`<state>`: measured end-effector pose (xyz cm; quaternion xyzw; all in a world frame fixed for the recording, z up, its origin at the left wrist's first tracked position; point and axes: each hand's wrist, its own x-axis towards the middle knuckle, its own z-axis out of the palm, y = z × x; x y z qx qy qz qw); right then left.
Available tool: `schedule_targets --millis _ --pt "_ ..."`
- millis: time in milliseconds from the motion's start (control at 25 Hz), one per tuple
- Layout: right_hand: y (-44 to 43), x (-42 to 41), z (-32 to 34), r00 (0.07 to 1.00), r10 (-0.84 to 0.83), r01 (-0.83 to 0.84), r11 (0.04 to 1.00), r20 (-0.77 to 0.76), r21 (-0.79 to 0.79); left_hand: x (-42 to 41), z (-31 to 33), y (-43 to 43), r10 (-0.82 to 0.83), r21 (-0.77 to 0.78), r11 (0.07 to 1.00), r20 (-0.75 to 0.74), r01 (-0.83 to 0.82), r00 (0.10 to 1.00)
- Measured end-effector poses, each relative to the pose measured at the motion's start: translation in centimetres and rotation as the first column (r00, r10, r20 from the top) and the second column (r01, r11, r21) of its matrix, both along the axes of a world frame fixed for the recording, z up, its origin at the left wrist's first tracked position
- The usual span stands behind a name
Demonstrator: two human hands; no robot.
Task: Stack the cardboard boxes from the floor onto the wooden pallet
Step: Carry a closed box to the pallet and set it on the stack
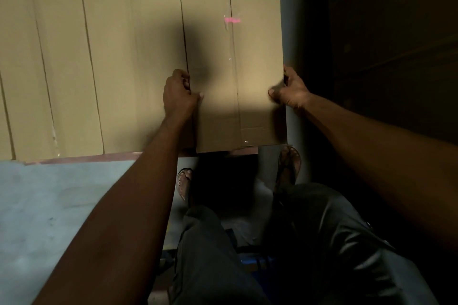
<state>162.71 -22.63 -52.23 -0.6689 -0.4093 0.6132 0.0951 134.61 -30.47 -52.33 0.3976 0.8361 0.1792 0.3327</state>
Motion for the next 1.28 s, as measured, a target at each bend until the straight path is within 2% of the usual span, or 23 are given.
schedule_targets --millis 120,160,200,240,320,400,440,600,800,880,960,1000,1080,1120,1200,1280 --pt "-1.0 -0.6 0.8 0.988 0.085 -0.092 0.995 0.129 0.049 0.9 -0.1 -2.3 -0.112 0.023 0.993 -0.080 0.114 0.990" --pt "-1.8 -0.7 0.9 0.958 0.173 -0.193 0.979 0.228 0.069 1.2 -0.1 -3.3 -0.208 0.006 0.978 -0.118 0.210 0.971" --pt "-3.1 -1.0 1.2 0.890 0.294 -0.342 0.936 0.349 0.085 1.5 -0.2 -4.5 -0.306 -0.012 0.951 -0.146 0.308 0.941" --pt "-4.7 -1.3 0.8 0.789 0.401 -0.500 0.859 0.466 0.107 1.6 -0.4 -5.8 -0.390 -0.019 0.920 -0.159 0.392 0.907" --pt "-8.3 -1.9 0.2 0.578 0.532 -0.756 0.635 0.619 0.160 1.3 -1.2 -8.4 -0.519 -0.019 0.852 -0.169 0.524 0.838" --pt "-11.2 -2.2 -0.5 0.407 0.634 -0.897 0.413 0.658 0.157 1.0 -1.7 -10.5 -0.618 -0.081 0.785 -0.171 0.614 0.767" --pt "-12.2 -2.3 -1.2 0.357 0.659 -0.922 0.360 0.662 0.139 0.8 -1.8 -11.2 -0.648 -0.108 0.760 -0.179 0.640 0.740" --pt "-13.2 -4.2 -3.1 0.352 0.603 -0.923 0.351 0.716 0.158 -0.2 -2.6 -12.3 -0.678 -0.102 0.727 -0.270 0.679 0.684" --pt "-12.9 -5.1 -2.9 0.284 0.624 -0.949 0.289 0.728 0.123 -0.4 -3.0 -12.8 -0.673 -0.061 0.726 -0.270 0.685 0.689" --pt "-12.3 -5.4 -1.5 0.317 0.702 -0.935 0.346 0.638 0.084 -0.5 -2.6 -12.6 -0.676 -0.071 0.729 -0.227 0.681 0.701" --pt "-11.1 -6.2 0.2 0.455 0.708 -0.870 0.483 0.539 0.101 -0.8 -1.6 -11.8 -0.668 -0.059 0.743 -0.133 0.667 0.732" --pt "-10.5 -6.9 1.5 0.554 0.675 -0.811 0.571 0.487 0.132 -1.1 -0.7 -11.3 -0.657 -0.053 0.754 -0.087 0.655 0.749" --pt "-9.8 -8.6 4.4 0.759 0.529 -0.628 0.749 0.379 0.213 -1.6 1.6 -10.6 -0.599 -0.021 0.801 -0.053 0.599 0.799" --pt "-9.7 -9.5 6.2 0.824 0.446 -0.542 0.800 0.349 0.257 -1.9 3.1 -10.6 -0.541 0.016 0.840 -0.056 0.543 0.839" --pt "-10.4 -10.9 10.1 0.900 0.307 -0.405 0.851 0.309 0.335 -2.4 7.1 -11.0 -0.411 0.106 0.907 -0.004 0.409 0.912" --pt "-11.9 -11.9 14.2 0.963 0.155 -0.227 0.905 0.219 0.360 -3.4 11.7 -12.3 -0.316 0.189 0.937 0.104 0.294 0.943"
